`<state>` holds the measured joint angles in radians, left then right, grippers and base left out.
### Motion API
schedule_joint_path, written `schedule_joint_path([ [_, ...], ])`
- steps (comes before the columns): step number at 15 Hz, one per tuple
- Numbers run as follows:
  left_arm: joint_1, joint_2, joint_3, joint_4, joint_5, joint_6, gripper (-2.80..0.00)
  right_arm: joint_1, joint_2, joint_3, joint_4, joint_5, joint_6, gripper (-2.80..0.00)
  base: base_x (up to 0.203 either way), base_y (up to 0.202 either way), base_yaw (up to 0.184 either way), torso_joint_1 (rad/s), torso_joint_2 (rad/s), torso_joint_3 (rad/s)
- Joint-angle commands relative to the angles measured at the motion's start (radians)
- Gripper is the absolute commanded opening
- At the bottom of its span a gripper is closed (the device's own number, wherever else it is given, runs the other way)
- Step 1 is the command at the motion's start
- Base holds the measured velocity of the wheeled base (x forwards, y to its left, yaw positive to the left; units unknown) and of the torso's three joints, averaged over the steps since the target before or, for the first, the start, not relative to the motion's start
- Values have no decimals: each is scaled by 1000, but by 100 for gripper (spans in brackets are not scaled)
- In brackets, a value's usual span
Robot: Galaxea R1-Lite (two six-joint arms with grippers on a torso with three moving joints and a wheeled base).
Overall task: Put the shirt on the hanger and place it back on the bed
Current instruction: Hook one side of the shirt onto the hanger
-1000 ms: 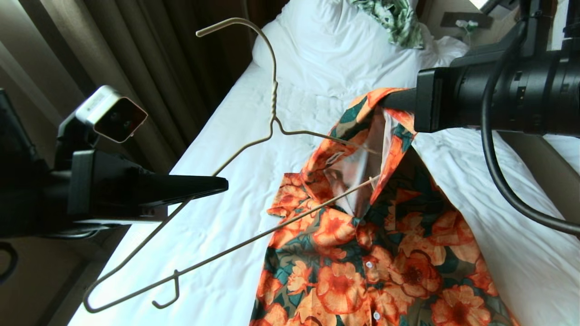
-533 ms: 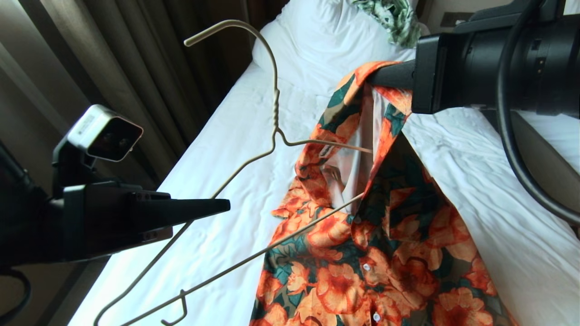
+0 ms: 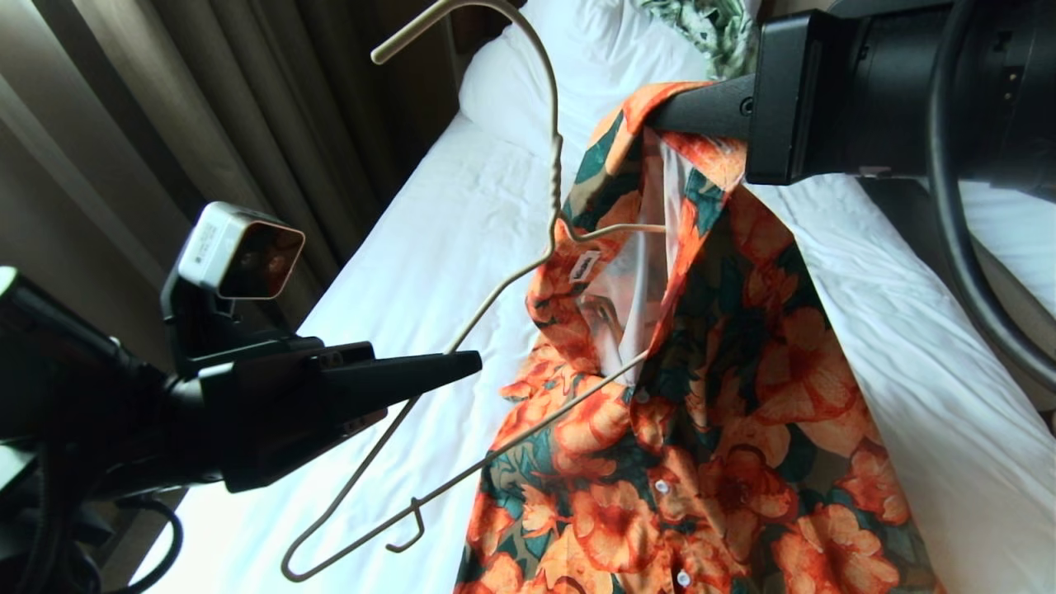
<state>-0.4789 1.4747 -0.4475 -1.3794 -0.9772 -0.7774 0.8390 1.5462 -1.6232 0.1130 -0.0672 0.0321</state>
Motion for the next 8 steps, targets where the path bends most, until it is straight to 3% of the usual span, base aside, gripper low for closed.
schedule_joint_path([
  [1,-15,62,8,-45,-3,-5,-280,18,9,-10,1,2,0,-280,0,0,0,0,0,0],
  [4,-12,126,2,-147,35,-9,-280,51,-8,2,19,6,0,-280,0,0,0,0,0,0],
  [8,-13,141,-25,-151,66,-42,-280,80,-45,33,78,5,0,-280,0,0,0,0,0,0],
])
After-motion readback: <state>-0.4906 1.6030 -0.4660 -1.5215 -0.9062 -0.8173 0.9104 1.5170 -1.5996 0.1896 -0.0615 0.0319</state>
